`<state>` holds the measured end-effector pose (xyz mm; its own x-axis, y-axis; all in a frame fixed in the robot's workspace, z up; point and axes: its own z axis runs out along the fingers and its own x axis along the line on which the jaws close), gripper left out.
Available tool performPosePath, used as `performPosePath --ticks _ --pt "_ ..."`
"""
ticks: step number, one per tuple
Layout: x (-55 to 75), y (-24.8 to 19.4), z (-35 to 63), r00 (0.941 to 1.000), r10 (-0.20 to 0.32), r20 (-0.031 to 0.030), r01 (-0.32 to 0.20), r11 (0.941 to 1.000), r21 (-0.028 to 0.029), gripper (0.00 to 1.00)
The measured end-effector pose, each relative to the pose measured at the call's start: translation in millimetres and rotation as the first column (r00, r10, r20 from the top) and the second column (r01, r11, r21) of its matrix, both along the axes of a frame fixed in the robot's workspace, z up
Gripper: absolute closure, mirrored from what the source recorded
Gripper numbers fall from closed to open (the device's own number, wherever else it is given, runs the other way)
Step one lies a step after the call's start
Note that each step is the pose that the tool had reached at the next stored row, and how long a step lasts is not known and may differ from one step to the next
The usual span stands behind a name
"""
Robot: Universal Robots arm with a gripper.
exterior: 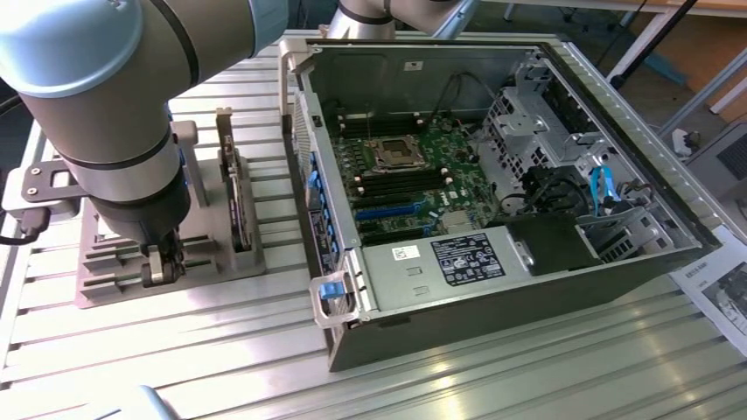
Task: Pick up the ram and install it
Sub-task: 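Pick up the ram and move it above insertion slot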
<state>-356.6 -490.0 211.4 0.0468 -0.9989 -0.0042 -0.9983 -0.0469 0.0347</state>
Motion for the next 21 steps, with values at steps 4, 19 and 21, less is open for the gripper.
performPosePath --ticks 4,19,21 --pt "0.0 0.0 0.0 1.0 -0.003 0.0 0.003 1.0 0.0 0.76" --pt "0.0 0.0 0.0 1.0 -0.008 0.0 0.008 1.0 0.0 0.76" --pt "0.0 0.0 0.0 1.0 -0.008 0.0 0.008 1.0 0.0 0.76"
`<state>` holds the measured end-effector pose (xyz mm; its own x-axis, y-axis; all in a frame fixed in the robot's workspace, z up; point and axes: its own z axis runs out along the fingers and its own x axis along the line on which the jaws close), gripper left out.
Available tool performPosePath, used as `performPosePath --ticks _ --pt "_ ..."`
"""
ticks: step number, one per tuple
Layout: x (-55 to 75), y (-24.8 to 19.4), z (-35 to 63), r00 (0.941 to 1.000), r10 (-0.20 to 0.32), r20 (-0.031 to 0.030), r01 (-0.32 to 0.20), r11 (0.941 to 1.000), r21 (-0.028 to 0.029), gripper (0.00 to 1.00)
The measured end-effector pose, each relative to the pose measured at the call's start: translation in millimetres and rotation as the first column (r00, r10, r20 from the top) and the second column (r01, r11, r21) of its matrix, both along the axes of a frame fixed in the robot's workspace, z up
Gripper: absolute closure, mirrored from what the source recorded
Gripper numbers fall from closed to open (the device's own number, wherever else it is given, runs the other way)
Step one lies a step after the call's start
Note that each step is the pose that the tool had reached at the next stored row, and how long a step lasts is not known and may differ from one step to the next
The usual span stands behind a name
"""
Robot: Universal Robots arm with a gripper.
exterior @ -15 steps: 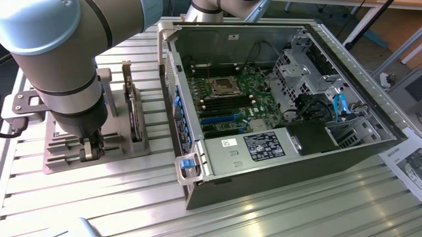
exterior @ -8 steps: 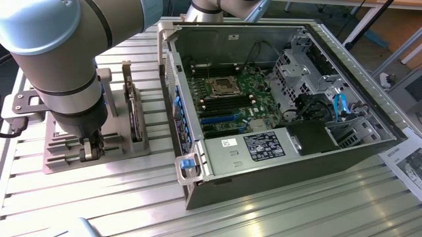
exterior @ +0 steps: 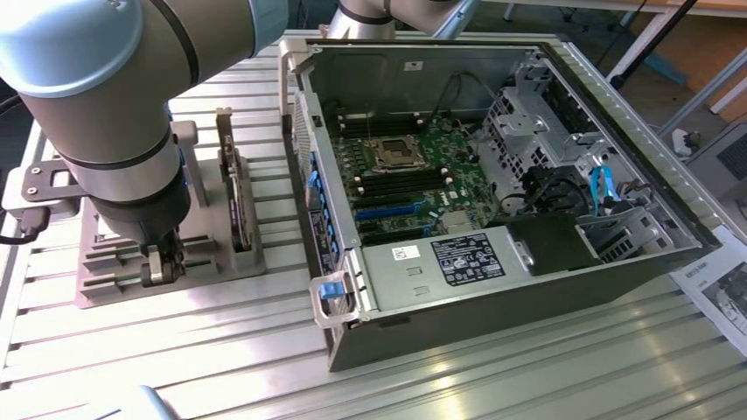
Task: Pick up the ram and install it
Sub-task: 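Pick up the ram and move it above insertion slot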
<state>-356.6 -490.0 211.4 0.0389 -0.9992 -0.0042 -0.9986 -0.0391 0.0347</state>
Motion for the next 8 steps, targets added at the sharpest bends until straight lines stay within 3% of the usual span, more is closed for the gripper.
performPosePath --ticks 2,4,8 --pt "0.0 0.0 0.0 1.0 0.0 0.0 0.0 1.0 0.0 0.78" --pt "0.0 0.0 0.0 1.0 0.0 0.0 0.0 1.0 0.0 0.88" --pt "0.0 0.0 0.0 1.0 0.0 0.0 0.0 1.0 0.0 0.88"
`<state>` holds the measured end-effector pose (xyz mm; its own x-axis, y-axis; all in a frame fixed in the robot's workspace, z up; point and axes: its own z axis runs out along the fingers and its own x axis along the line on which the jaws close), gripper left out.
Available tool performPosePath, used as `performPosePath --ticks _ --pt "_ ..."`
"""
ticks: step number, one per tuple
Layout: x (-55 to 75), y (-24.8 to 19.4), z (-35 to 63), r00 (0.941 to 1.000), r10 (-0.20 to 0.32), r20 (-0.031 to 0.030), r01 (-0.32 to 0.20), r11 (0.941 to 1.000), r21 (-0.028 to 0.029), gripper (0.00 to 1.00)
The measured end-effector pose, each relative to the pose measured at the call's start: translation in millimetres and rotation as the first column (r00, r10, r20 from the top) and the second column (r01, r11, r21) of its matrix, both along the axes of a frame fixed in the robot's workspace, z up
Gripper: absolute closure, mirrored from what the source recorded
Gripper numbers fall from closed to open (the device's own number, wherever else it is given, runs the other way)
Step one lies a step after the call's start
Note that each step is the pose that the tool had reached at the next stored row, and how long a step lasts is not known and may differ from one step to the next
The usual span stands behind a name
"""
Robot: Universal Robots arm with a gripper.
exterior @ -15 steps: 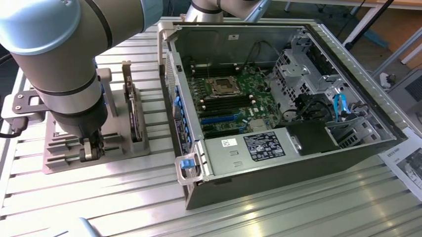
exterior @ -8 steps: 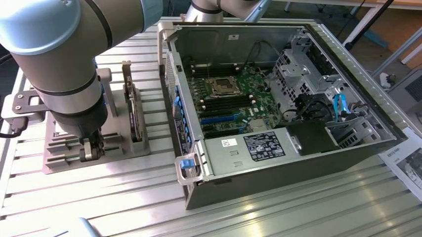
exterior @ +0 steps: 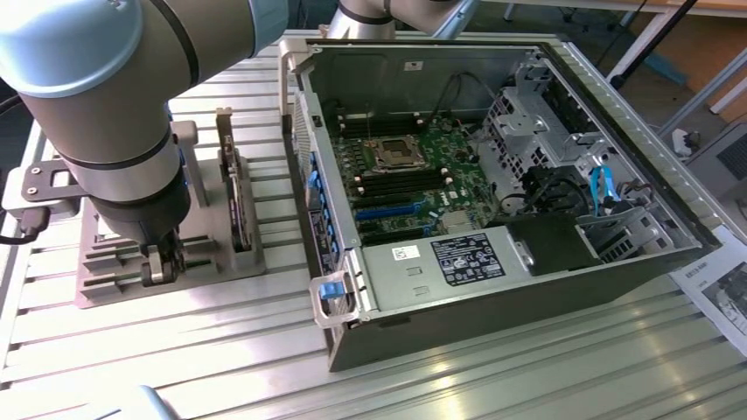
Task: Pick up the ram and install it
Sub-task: 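Pick up the ram and move it above insertion slot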
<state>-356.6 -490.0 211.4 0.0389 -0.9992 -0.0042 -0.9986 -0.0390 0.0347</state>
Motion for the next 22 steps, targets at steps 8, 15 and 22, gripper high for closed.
performPosePath --ticks 8,15,22 --pt "0.0 0.0 0.0 1.0 0.0 0.0 0.0 1.0 0.0 0.88" --pt "0.0 0.0 2.2 1.0 0.0 0.0 0.0 1.0 0.0 0.88" --pt "0.2 0.0 10.0 1.0 0.0 -0.0003 0.0 1.0 0.0 0.88"
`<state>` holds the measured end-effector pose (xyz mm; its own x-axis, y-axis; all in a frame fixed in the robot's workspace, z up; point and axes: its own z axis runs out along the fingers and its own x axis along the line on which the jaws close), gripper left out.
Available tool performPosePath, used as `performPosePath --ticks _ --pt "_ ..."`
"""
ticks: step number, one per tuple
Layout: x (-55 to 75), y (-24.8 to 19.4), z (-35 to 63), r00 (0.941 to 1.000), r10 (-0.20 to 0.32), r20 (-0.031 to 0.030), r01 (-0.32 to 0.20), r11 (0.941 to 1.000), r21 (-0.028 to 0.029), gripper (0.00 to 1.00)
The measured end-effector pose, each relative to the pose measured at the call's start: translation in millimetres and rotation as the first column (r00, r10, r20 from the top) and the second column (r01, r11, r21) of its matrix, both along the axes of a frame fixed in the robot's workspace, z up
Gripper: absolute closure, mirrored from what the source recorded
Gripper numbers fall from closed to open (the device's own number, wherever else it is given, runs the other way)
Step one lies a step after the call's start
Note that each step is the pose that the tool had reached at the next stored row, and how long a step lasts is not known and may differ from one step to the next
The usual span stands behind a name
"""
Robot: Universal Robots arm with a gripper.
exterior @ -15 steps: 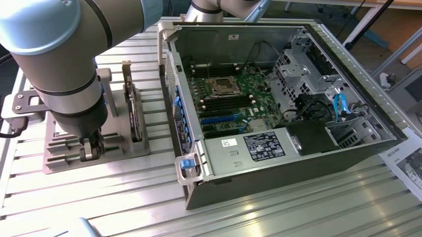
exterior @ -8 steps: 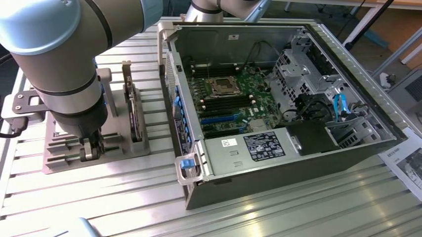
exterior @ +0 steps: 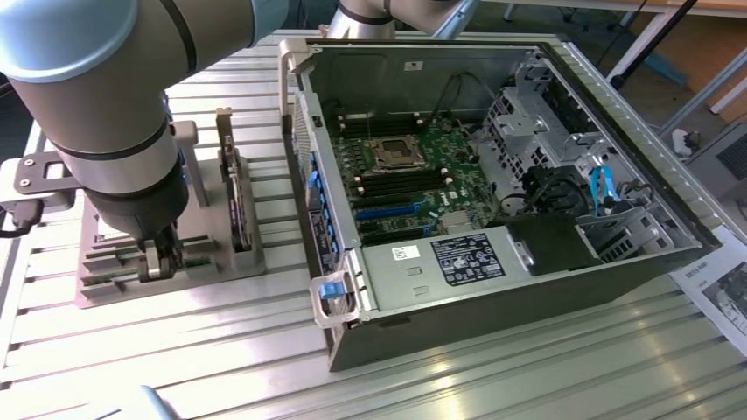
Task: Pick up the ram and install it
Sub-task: 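Pick up the ram and move it above insertion slot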
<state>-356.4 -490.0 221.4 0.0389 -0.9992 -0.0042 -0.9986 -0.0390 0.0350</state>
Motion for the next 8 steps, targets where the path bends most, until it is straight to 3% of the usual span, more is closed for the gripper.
performPosePath --ticks 8 --pt "0.4 0.0 9.7 1.0 0.0 -0.0003 0.0 1.0 0.0001 0.88"
